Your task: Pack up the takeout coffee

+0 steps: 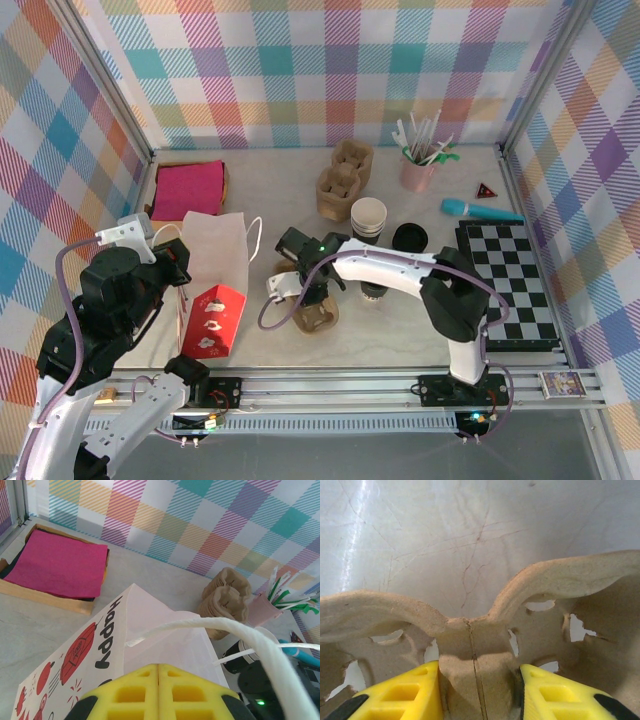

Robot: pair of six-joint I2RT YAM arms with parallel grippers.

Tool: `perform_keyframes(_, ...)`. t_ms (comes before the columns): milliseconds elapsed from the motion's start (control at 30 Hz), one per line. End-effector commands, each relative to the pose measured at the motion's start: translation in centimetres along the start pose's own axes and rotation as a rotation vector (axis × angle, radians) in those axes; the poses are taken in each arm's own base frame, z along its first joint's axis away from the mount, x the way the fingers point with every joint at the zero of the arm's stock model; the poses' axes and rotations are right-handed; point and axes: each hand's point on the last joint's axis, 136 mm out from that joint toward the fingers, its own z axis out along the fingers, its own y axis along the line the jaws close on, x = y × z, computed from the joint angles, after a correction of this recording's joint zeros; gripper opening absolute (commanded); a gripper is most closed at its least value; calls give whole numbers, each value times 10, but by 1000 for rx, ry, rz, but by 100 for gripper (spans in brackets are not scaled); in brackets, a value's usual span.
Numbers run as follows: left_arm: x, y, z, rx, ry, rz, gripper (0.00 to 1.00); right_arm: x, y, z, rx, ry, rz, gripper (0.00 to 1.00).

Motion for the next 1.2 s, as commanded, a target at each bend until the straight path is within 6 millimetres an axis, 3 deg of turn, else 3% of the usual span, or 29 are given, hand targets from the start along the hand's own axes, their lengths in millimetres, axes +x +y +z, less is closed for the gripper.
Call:
perform_keyframes(0, -13, 0, -9, 8, -50, -15, 0, -7, -3, -38, 54, -41, 41, 38)
perform_keyframes(200, -12, -3, -7, 21, -46, -2, 0, -4, -5, -87, 153, -93, 89, 38)
perform_keyframes(433, -2, -20, 7, 91, 12, 52, 0, 1, -10, -173, 312, -225, 169, 40)
perform_keyframes(767, 18, -45, 33, 190, 98, 72, 0, -33, -15, -288, 424, -555, 240, 40)
perform_keyframes(967, 26, -57, 44, 258, 112, 55, 0, -50, -24, -334, 457, -692, 251, 41)
perform_keyframes(1167, 28, -69, 49, 303, 128, 51, 0, -70, -37, -364, 412, -808, 295, 41)
